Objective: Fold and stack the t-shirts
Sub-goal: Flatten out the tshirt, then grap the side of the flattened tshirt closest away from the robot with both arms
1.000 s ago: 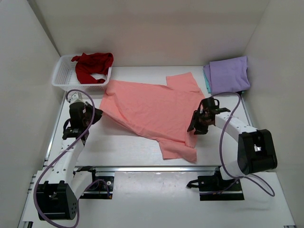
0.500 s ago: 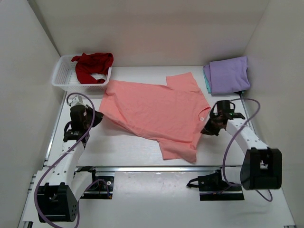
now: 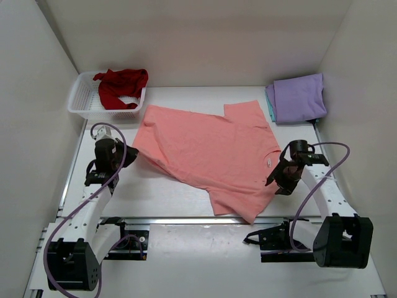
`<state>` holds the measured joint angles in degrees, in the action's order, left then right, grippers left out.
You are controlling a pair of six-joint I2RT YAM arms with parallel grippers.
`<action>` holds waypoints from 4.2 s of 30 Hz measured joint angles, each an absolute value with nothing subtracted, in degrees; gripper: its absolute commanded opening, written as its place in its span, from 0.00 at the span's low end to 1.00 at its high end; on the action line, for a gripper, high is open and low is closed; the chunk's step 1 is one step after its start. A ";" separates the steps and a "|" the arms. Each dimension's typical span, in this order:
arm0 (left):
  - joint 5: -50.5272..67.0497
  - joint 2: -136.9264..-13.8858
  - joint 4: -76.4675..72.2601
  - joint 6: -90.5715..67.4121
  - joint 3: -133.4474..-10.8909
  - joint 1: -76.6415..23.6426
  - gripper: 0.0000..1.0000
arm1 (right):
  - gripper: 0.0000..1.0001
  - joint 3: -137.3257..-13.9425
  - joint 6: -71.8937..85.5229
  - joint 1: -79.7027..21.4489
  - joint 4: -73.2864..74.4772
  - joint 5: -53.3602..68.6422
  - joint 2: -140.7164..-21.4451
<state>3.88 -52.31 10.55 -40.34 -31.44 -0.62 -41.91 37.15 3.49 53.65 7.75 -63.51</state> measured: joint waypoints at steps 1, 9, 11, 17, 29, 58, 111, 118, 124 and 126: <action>3.90 -52.31 10.50 -40.34 -31.44 -0.86 0.00 | 0.47 -42.11 37.19 2.17 54.30 7.73 -63.29; 3.90 -52.21 9.80 -40.58 -30.65 -1.67 0.00 | 0.41 -40.18 38.22 -8.58 54.08 8.40 -62.06; 3.95 -52.01 9.82 -40.75 -30.00 -1.69 0.00 | 0.41 -39.00 37.43 -8.64 53.30 7.77 -63.00; 4.12 -51.90 9.89 -40.95 -29.52 -1.74 0.00 | 0.44 -40.07 32.95 -6.52 48.60 4.16 -73.69; 4.67 -51.72 9.87 -41.41 -29.17 -1.76 0.00 | 0.44 -53.60 25.69 -2.70 45.08 2.37 -93.73; 6.63 -49.84 9.91 -43.77 -25.82 -2.57 0.00 | 0.54 -46.72 31.05 -7.70 53.45 3.07 -75.07; -1.50 -58.67 9.26 -38.04 -31.55 3.57 0.00 | 0.00 -59.86 30.65 4.49 54.35 12.88 -80.14; -0.64 -66.30 5.26 -38.09 -31.62 3.51 0.00 | 0.00 -65.60 29.91 4.10 51.99 13.08 -88.33; -0.30 -71.90 1.96 -38.13 -33.54 3.16 0.00 | 0.00 -71.50 29.76 3.31 51.33 13.10 -94.87; -0.19 -73.87 0.86 -38.11 -34.79 3.09 0.00 | 0.00 -73.49 29.69 3.22 51.31 13.08 -96.71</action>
